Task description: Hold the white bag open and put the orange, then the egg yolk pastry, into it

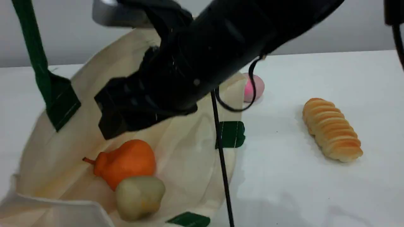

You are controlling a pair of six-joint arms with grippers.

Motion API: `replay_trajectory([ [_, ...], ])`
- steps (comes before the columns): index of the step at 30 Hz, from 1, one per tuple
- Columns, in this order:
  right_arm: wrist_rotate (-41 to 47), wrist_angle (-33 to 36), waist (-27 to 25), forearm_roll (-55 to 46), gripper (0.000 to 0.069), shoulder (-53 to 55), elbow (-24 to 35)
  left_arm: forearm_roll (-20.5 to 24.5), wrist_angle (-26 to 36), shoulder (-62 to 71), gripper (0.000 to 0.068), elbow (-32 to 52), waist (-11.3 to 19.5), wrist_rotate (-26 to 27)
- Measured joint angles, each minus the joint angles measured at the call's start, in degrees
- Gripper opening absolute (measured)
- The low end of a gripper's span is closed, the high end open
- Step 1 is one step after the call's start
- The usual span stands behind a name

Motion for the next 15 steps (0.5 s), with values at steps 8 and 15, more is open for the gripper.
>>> replay_trajectory([
  [8,11.69,6.2,-5.83,-13.27,0.047,-8.02,0.25,1.79,0.12,0.0,0.0071,0.0,0.0,0.0],
  [15,21.82,13.35,-11.87,-26.27,0.0466,-13.36,0.25,1.0,0.07,1.0,0.0071,0.0,0.0,1.59],
])
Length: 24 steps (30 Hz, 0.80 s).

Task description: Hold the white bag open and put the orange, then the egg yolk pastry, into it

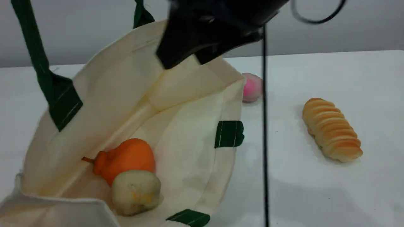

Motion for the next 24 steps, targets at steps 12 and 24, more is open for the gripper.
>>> replay_trajectory([
  [12,3.97,2.76,-1.18,-3.21,0.0461,-7.54,-0.05,-0.21,0.0,8.94,0.0104,0.0,0.0,0.0],
  [24,14.61,6.39,-1.18,-15.49,0.0461,-18.09,-0.17,0.25,2.58,13.26,0.0343,0.05,0.0,1.99],
])
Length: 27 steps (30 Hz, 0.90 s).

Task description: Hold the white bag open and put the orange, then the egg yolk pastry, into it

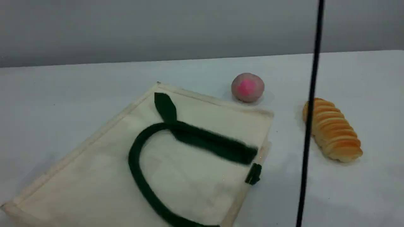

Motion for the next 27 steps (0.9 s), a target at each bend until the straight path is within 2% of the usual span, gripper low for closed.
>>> replay_trajectory([
  [5,4.51,3.83,0.0,-5.73,0.0461,-6.03,0.0,0.13,2.52,0.0,0.0398,0.0,0.0,2.18],
  [18,21.36,14.47,0.0,-24.63,0.0461,-22.58,0.0,-0.53,5.1,-6.58,0.0401,0.0,0.0,2.13],
  [27,27.71,25.39,0.0,-27.05,0.0461,-35.72,0.17,-1.96,5.1,-16.83,0.0401,0.0,0.0,2.07],
])
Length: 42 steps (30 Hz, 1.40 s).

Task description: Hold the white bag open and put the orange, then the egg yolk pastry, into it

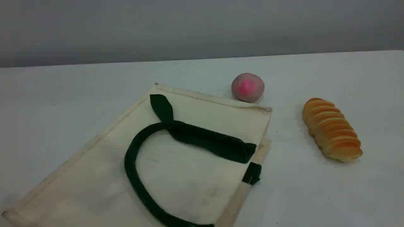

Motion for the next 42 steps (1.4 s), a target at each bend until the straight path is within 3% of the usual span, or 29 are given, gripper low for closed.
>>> replay_trajectory([
  [9,1.66,3.04,0.0,-1.37,0.0461,-15.26,7.73,0.05,0.0,-8.36,0.0401,0.0,0.0,-2.18],
  [19,1.6,1.3,0.0,-4.91,0.0461,-29.11,23.54,-3.42,-0.1,-16.02,0.0401,0.0,0.0,-4.77],
  [28,1.6,-2.57,0.0,-3.91,0.0461,-37.41,30.26,-3.08,-0.18,-25.81,0.0401,0.87,0.0,-7.12],
  [32,1.68,-3.6,0.0,-3.36,0.0461,-39.37,33.03,-2.54,-0.18,-32.0,0.0401,5.82,0.0,-7.67],
  [42,0.66,-7.41,0.0,-6.69,0.0461,-39.44,33.05,-2.54,-0.13,-50.83,0.0401,23.97,0.0,-7.67],
])
